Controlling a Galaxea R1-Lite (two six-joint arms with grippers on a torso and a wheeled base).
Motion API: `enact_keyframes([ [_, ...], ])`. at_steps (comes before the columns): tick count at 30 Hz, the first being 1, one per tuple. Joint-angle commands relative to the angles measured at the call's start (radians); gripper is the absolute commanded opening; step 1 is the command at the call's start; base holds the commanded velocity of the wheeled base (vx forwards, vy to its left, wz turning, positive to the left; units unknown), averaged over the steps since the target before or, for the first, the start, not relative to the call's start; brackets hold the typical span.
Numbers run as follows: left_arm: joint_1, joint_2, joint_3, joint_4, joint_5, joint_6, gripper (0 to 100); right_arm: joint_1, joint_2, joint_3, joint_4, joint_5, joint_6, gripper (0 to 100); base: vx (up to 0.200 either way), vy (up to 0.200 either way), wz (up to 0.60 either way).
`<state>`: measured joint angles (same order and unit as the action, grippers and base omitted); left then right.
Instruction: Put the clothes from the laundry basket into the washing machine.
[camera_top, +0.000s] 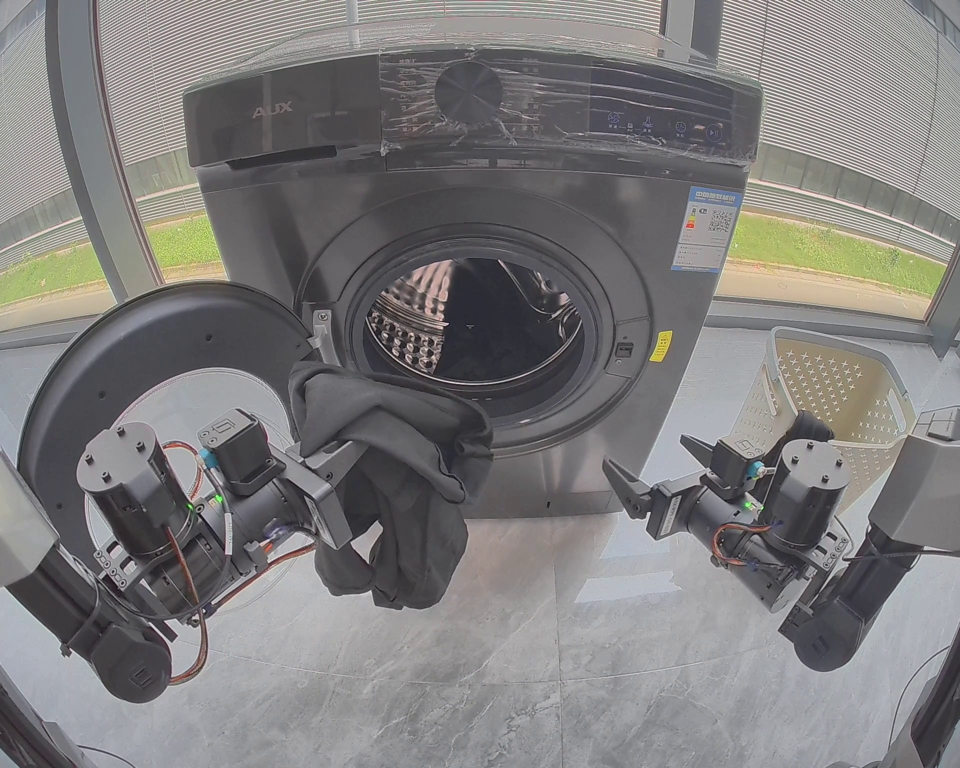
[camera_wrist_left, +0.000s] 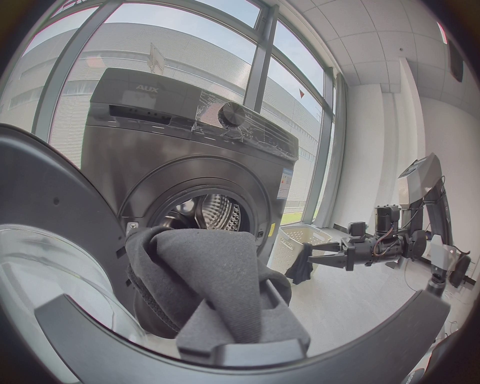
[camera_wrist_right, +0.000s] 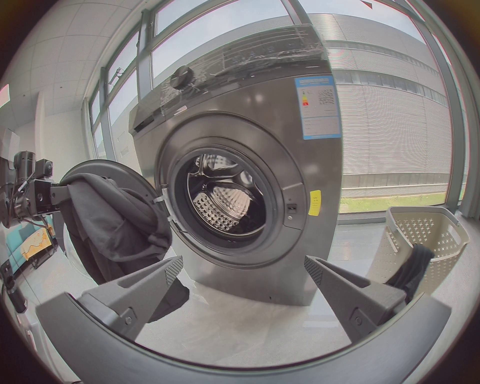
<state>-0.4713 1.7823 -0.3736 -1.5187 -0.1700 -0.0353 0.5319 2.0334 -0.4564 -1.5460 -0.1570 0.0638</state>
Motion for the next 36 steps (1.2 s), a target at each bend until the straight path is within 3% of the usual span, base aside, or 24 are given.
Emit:
enact_keyframes([
  [1,0.010,-0.006,0.019,-0.001,0.015,0.015,0,-0.041,-0.001,0.036,0.000,-0.009,0.001,100,0.000,0.000,0.00],
  [7,0.054,0.008,0.038,0.000,0.093,0.022,0,-0.032,-0.001,0.030,0.000,-0.010,0.001,100,0.000,0.000,0.00],
  [16,0.054,0.026,0.062,0.002,0.092,0.023,0,-0.030,-0.002,0.028,0.000,-0.009,0.002,100,0.000,0.000,0.00],
  [22,0.045,0.046,0.065,0.000,0.095,0.037,0,-0.027,-0.002,0.025,0.000,-0.009,0.004,100,0.200,0.000,0.00],
  [28,0.037,0.048,0.071,0.000,0.095,0.046,0,-0.029,-0.002,0.025,0.000,-0.009,0.004,100,0.000,0.000,0.00],
  [36,0.022,0.065,0.078,0.000,0.095,0.054,0,-0.027,-0.002,0.025,0.000,-0.009,0.008,100,0.150,0.000,0.00],
])
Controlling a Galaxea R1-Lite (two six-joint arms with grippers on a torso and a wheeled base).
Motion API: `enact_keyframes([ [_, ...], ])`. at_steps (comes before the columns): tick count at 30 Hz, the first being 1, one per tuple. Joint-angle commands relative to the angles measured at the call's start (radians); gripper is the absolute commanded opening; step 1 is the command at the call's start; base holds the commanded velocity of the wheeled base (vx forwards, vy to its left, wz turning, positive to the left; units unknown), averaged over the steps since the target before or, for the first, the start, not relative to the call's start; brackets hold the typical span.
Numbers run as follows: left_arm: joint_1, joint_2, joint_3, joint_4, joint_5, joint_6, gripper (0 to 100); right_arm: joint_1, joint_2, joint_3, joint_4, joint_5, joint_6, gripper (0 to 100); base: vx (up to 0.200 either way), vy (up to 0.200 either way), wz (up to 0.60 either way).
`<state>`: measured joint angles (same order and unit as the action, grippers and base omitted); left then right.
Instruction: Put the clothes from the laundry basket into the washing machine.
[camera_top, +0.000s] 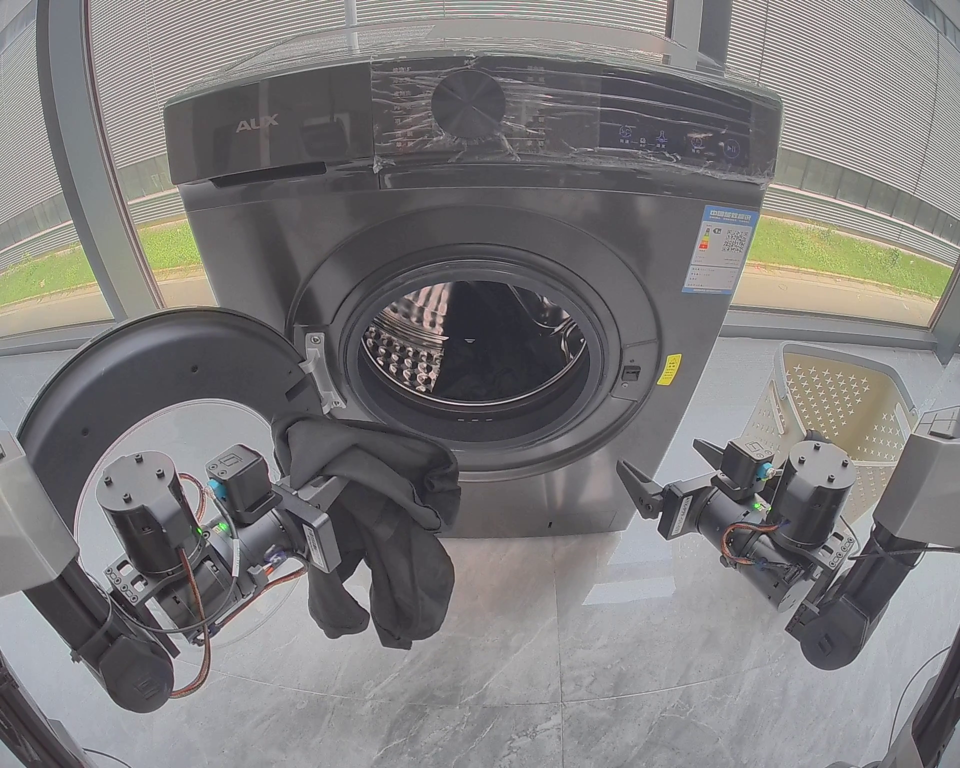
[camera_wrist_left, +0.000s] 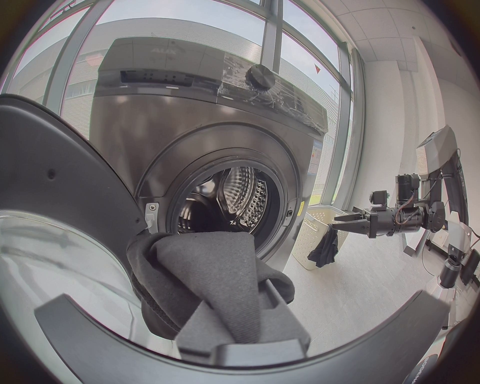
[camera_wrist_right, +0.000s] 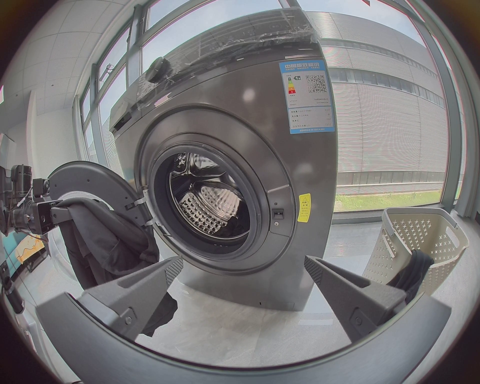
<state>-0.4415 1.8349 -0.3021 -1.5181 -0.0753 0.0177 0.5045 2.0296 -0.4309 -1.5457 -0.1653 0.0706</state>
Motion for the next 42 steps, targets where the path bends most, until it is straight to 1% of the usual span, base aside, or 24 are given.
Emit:
enact_keyframes([
  [1,-0.011,0.012,0.012,-0.001,0.000,0.001,0,0.000,0.001,0.000,-0.001,0.000,0.001,100,0.000,0.000,0.00],
  [7,-0.020,0.015,0.012,0.001,0.000,0.007,0,0.003,0.001,0.000,-0.001,0.000,0.001,100,0.000,0.000,0.00],
  [13,-0.020,0.035,0.012,-0.001,0.002,0.007,0,0.005,0.001,-0.002,-0.001,0.000,0.001,100,0.200,0.000,0.00],
  [25,-0.026,0.041,0.014,-0.001,0.002,0.007,0,0.003,0.003,-0.002,-0.001,0.000,0.003,100,0.000,0.000,0.00],
  [37,-0.029,0.047,0.014,-0.001,0.002,0.007,0,0.005,0.003,-0.002,-0.001,0.000,0.005,100,0.200,0.000,0.00],
  [42,-0.033,0.070,0.012,-0.002,0.002,0.007,0,0.006,0.001,-0.003,-0.001,0.000,0.003,100,0.000,0.000,0.00],
])
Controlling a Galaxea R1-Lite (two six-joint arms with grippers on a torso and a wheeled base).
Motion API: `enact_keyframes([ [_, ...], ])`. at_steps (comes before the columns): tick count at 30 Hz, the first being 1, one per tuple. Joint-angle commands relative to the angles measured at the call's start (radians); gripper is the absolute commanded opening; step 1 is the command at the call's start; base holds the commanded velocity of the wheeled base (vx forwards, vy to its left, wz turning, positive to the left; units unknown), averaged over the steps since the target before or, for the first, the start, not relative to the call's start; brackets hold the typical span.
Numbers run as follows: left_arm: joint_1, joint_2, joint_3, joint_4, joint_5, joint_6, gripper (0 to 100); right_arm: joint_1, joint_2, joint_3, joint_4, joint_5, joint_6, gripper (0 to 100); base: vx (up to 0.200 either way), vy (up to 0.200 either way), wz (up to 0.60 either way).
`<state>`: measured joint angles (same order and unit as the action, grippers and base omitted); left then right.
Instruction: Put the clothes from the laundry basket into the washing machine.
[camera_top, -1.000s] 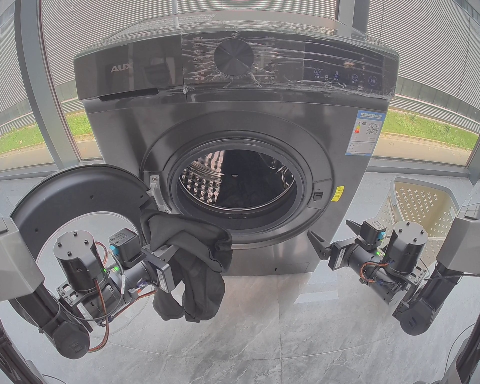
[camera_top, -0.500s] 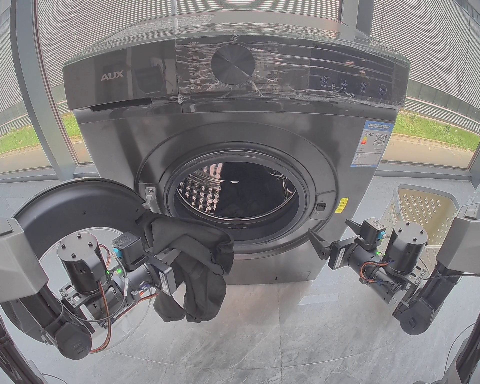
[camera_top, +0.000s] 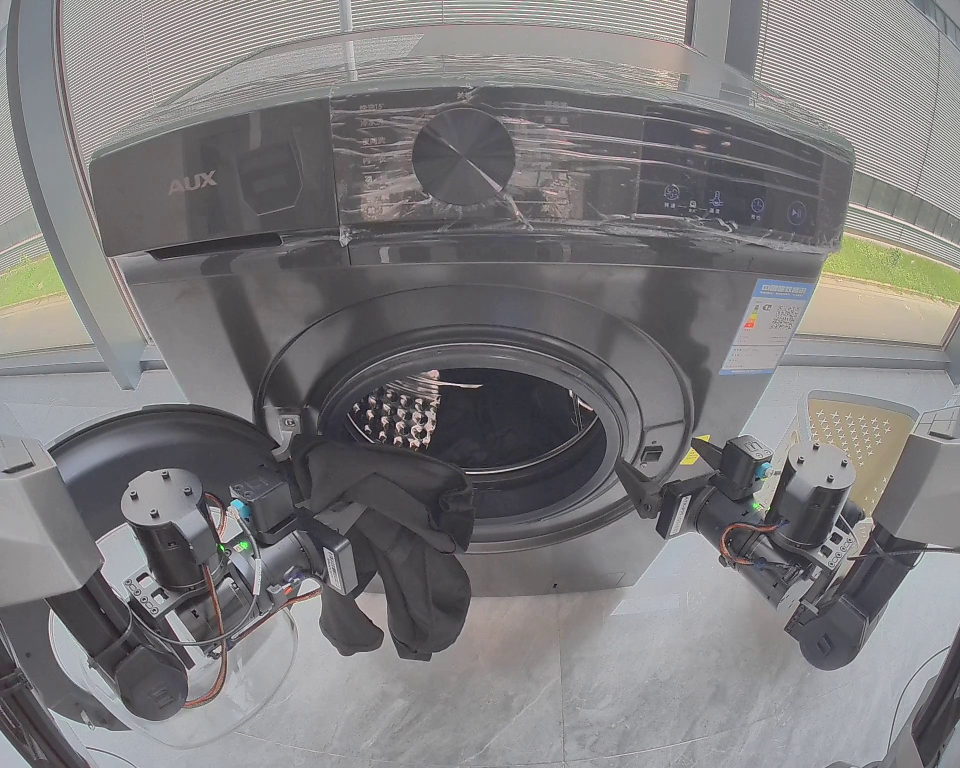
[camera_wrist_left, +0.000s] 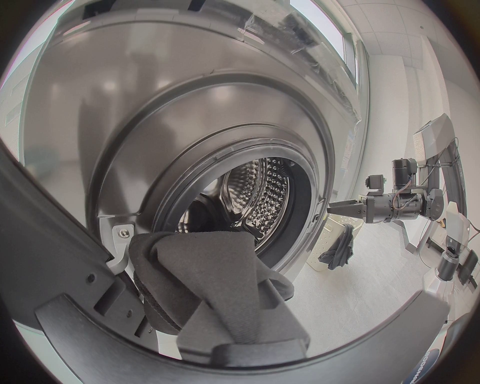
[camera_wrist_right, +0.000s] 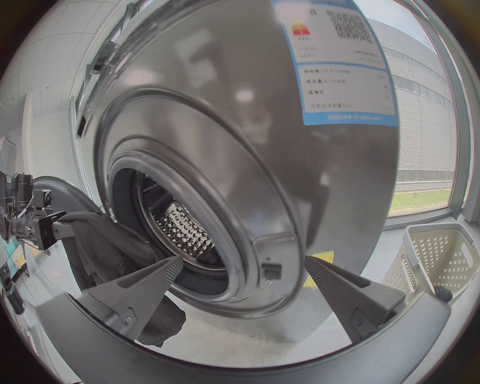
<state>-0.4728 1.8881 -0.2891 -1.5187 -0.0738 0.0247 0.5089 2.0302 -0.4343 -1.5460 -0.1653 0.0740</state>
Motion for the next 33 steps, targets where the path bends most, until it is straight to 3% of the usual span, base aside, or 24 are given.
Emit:
enact_keyframes([
  [1,-0.004,0.023,-0.002,-0.001,0.000,0.000,0,0.003,0.001,0.000,0.000,0.000,0.000,100,0.000,0.000,0.00],
  [14,-0.014,0.029,0.001,-0.001,0.000,0.000,0,0.003,0.001,0.002,0.000,0.000,0.000,100,0.046,0.000,0.00],
  [19,-0.064,0.054,0.007,-0.001,0.023,-0.006,0,0.034,-0.007,0.035,0.000,0.013,0.006,100,0.000,0.000,0.00],
  [21,-0.079,0.069,0.007,-0.003,0.040,-0.008,0,0.051,-0.011,0.065,0.000,0.021,0.004,100,0.000,0.000,0.00],
  [22,-0.113,0.089,-0.008,-0.003,0.071,-0.012,0,0.077,-0.022,0.104,0.000,0.049,0.004,100,0.000,0.000,0.00],
  [24,-0.130,0.109,-0.038,-0.001,0.078,-0.025,0,0.094,-0.027,0.127,0.000,0.081,0.003,100,0.000,0.000,0.00],
  [29,-0.129,0.198,-0.148,0.002,0.069,-0.029,0,0.099,-0.022,0.140,0.000,0.095,0.001,100,0.000,0.000,0.00],
  [33,-0.124,0.316,-0.262,0.000,0.020,-0.034,0,0.105,-0.022,0.146,0.000,0.093,0.001,100,0.000,0.000,0.00],
])
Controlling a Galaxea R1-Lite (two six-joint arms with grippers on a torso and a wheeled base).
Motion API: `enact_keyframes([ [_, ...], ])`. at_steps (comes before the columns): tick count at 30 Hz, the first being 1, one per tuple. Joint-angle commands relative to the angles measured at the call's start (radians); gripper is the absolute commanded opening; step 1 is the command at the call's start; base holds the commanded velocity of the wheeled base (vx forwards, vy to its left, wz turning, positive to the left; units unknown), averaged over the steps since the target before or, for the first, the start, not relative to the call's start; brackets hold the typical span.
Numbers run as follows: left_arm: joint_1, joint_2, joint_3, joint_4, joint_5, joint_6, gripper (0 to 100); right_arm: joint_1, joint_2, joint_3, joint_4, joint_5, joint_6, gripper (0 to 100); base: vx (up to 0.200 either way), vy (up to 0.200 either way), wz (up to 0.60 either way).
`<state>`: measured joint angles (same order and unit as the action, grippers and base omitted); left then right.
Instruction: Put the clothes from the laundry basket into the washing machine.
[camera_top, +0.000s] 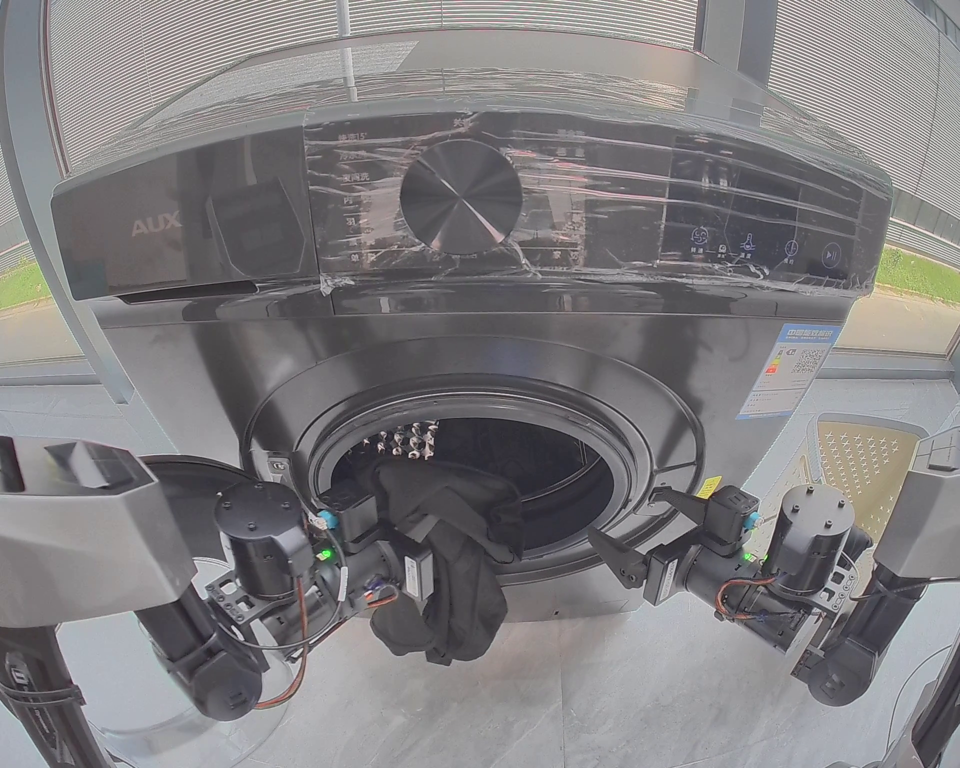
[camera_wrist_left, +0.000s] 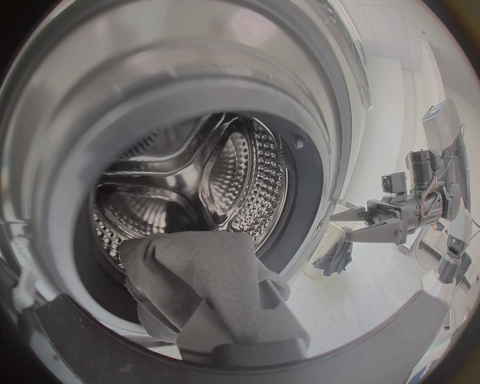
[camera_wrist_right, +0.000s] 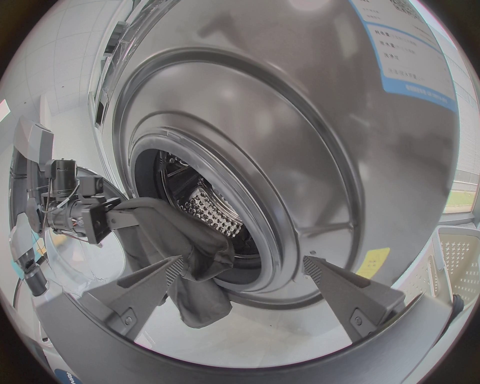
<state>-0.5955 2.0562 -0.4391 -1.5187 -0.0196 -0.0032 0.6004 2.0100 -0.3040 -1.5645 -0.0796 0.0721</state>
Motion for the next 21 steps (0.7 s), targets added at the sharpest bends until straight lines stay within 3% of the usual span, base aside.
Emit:
enact_keyframes([
  [1,-0.001,0.148,-0.112,0.000,-0.034,-0.006,0,0.013,-0.002,0.016,0.018,0.007,0.003,100,0.000,0.000,0.00],
  [6,-0.009,0.256,-0.266,0.000,-0.028,-0.060,0,0.016,0.000,0.017,0.018,0.006,0.002,100,0.000,0.000,0.00],
  [10,-0.009,0.329,-0.414,0.000,0.024,-0.092,0,0.018,0.000,0.017,0.018,0.006,0.002,100,0.000,0.000,0.00],
  [13,-0.007,0.389,-0.507,0.002,0.049,-0.100,0,0.018,0.001,0.016,0.018,0.004,0.002,100,0.000,0.000,0.00],
  [18,-0.003,0.443,-0.592,0.057,0.046,-0.106,0,0.018,0.003,0.014,0.018,0.003,0.002,100,0.000,0.000,0.00],
  [21,-0.003,0.461,-0.670,0.106,0.049,-0.135,0,0.018,0.003,0.014,0.018,0.003,0.002,100,0.000,0.000,0.00],
])
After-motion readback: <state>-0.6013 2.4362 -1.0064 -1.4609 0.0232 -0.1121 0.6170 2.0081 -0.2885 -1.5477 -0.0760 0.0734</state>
